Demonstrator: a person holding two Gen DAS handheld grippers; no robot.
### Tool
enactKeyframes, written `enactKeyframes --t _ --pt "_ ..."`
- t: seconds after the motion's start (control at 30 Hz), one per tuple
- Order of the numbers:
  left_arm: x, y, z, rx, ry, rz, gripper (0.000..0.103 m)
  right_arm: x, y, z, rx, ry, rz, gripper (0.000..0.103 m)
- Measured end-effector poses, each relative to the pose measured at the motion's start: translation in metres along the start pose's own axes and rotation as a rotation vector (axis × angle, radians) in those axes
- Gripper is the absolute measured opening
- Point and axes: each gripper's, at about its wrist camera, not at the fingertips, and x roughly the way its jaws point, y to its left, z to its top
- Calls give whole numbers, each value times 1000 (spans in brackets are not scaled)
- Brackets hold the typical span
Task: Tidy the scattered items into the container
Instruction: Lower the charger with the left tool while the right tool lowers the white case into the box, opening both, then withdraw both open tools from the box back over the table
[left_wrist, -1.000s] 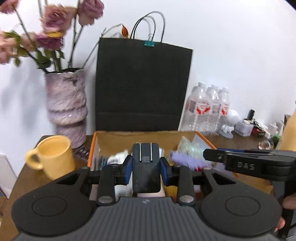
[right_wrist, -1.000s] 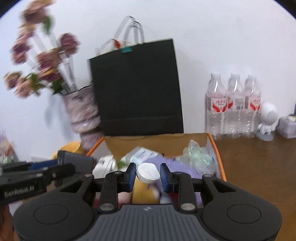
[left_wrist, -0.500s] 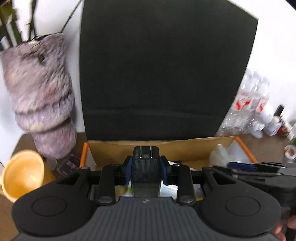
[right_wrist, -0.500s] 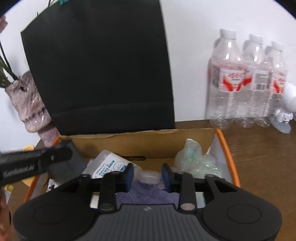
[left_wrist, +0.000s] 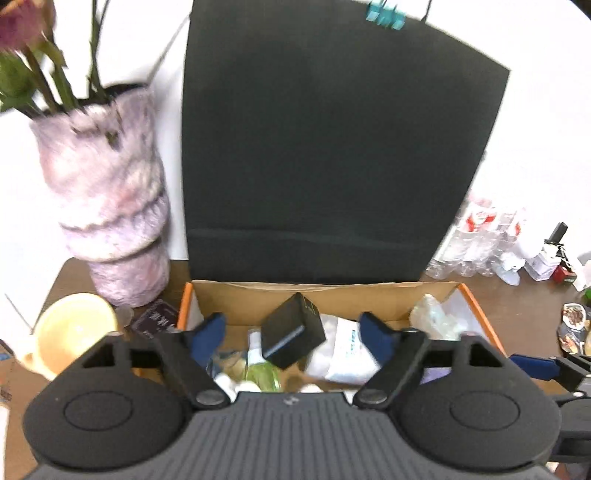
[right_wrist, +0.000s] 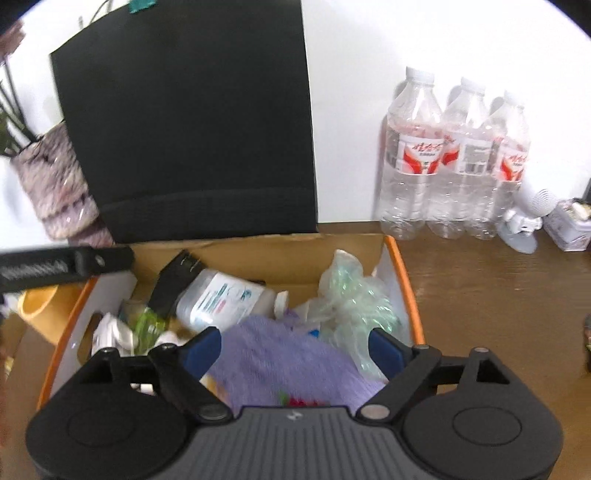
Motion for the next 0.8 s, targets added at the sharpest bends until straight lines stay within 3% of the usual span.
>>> enactKeyframes --t 0.17,0.4,0.8 --pt "-49 -7 -8 17 22 39 103 -40 5 -10 -17 40 -17 89" --pt "-104 -15 -19 15 114 79 103 -96 11 -21 -23 122 -3 92" --pt "-196 -44 -39 43 117 136 103 -185 20 -36 -46 123 55 93"
